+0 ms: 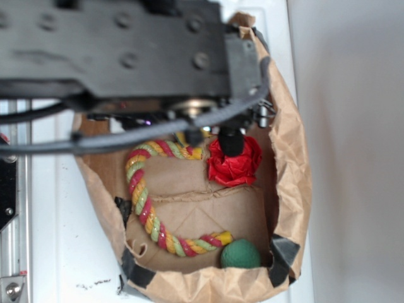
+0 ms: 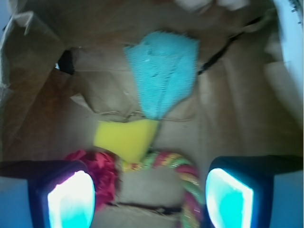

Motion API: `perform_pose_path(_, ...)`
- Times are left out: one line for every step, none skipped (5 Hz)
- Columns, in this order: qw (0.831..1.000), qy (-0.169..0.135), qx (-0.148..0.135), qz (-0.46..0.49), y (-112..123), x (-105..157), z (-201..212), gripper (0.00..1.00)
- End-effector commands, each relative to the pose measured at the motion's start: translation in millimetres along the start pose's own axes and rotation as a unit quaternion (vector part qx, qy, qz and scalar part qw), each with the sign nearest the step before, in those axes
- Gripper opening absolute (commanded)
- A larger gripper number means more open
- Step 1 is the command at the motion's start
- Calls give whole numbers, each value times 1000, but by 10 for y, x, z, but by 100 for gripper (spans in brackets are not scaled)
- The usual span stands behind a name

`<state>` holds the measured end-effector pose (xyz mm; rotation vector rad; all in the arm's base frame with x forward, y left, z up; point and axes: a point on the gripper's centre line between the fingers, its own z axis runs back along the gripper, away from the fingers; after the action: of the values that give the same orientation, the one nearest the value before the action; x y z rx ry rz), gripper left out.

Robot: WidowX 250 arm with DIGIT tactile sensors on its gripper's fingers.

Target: Grab the blue cloth.

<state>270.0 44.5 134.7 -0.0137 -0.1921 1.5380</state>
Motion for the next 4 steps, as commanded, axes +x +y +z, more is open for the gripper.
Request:
perform_pose_path(1000, -24, 0, -6, 123, 280, -387, 100)
perform_pose_path(999, -33, -13, -30, 189, 291, -307, 100)
perform_pose_path(998, 1, -41, -38, 246, 373, -191, 100)
perform_pose_path(998, 1, -41, -38, 246, 373, -191, 100)
